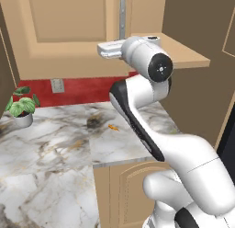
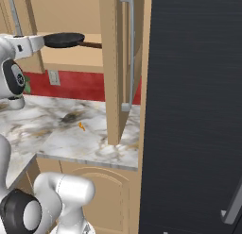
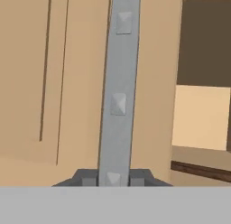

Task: Retrieve the pan from the cabinet, then place the raw meat into the pan to avoid contamination.

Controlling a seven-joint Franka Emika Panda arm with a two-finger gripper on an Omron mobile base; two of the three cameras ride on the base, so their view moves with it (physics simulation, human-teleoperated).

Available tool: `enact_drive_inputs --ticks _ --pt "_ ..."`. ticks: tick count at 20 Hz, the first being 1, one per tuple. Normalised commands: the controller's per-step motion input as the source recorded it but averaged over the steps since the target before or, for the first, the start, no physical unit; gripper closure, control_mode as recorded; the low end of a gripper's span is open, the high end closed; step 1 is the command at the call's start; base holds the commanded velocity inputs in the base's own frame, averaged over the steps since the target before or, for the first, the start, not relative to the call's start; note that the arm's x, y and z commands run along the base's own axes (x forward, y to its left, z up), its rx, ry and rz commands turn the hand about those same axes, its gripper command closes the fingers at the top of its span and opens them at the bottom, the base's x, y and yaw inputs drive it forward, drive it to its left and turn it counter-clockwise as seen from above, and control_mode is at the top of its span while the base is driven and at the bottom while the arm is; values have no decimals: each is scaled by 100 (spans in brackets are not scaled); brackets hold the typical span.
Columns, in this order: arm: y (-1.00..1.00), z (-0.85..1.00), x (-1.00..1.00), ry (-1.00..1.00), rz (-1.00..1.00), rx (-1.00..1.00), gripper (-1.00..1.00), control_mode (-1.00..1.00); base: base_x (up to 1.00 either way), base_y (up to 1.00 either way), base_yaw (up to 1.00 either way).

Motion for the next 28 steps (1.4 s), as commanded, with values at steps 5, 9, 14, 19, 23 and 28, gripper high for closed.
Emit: enact_drive_inputs --ticks 5,9,14,19,23,28 --pt "10 -2 -66 12 -4 -2 100 -100 0 0 0" --pt "15 -5 -71 13 -5 -2 100 -100 0 0 0" --pt "22 -10 -63 13 -5 -2 100 -100 0 0 0" --pt "27 -11 -47 15 -5 -1 100 -100 0 0 0" --pt "31 -11 -34 16 -5 -1 100 -100 0 0 0" --pt "32 -11 -35 16 -3 -1 100 -100 0 0 0"
